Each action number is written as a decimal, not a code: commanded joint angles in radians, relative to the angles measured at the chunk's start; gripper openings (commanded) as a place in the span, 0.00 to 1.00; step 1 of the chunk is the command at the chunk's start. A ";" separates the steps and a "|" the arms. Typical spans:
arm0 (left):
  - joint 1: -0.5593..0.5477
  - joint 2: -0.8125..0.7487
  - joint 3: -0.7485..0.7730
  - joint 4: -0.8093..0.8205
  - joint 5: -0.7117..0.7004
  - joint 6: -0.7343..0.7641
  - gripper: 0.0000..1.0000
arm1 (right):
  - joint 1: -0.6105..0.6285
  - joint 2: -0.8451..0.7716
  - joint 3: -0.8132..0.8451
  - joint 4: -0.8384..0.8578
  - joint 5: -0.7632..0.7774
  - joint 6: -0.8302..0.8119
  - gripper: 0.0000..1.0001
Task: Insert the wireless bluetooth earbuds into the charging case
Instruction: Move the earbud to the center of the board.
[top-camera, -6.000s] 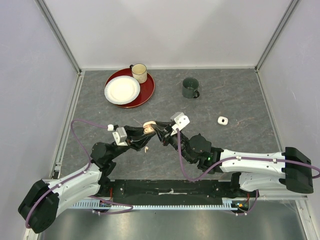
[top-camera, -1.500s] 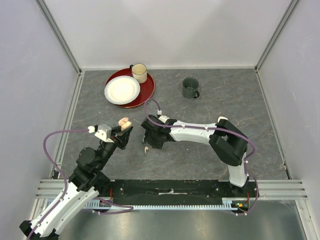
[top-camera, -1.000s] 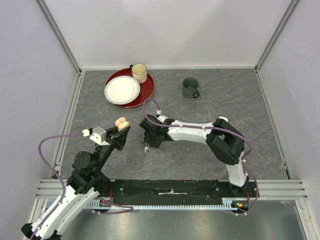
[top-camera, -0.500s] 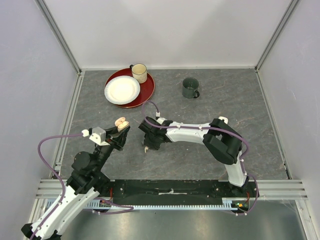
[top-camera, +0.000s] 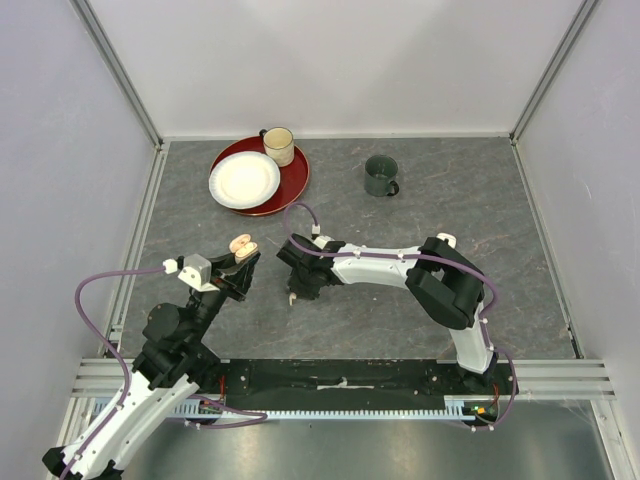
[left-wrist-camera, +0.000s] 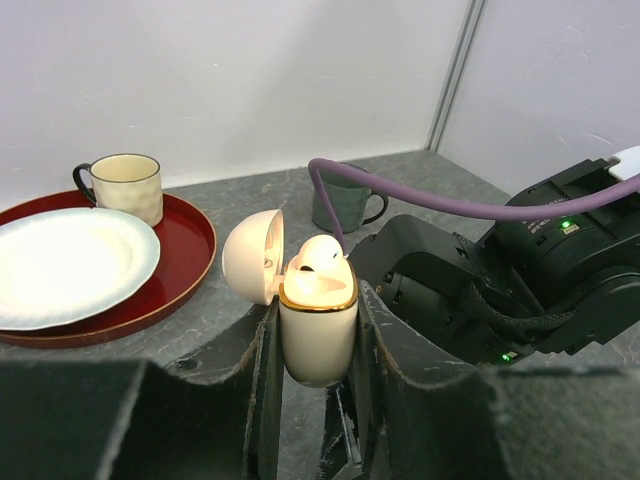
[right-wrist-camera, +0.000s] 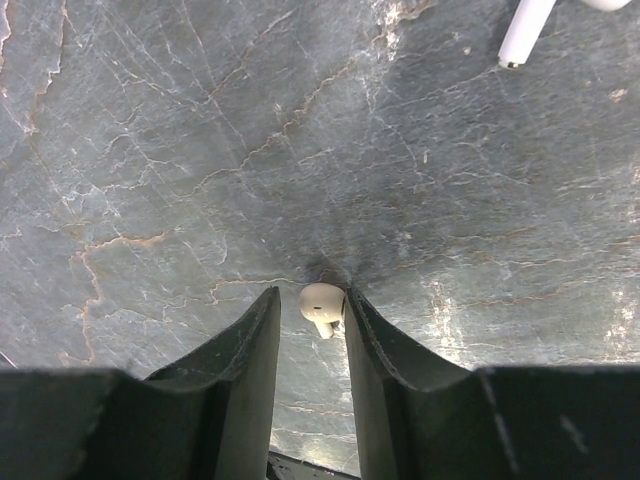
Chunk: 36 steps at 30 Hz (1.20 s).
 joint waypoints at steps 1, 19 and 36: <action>0.003 0.000 0.035 0.026 0.014 0.037 0.02 | 0.005 0.019 0.014 -0.021 0.024 0.004 0.38; 0.004 -0.001 0.020 0.037 0.011 0.030 0.02 | 0.015 0.031 0.030 -0.046 0.022 -0.024 0.29; 0.004 -0.009 0.026 0.025 0.016 0.020 0.02 | 0.013 -0.127 -0.061 -0.098 0.261 -0.223 0.11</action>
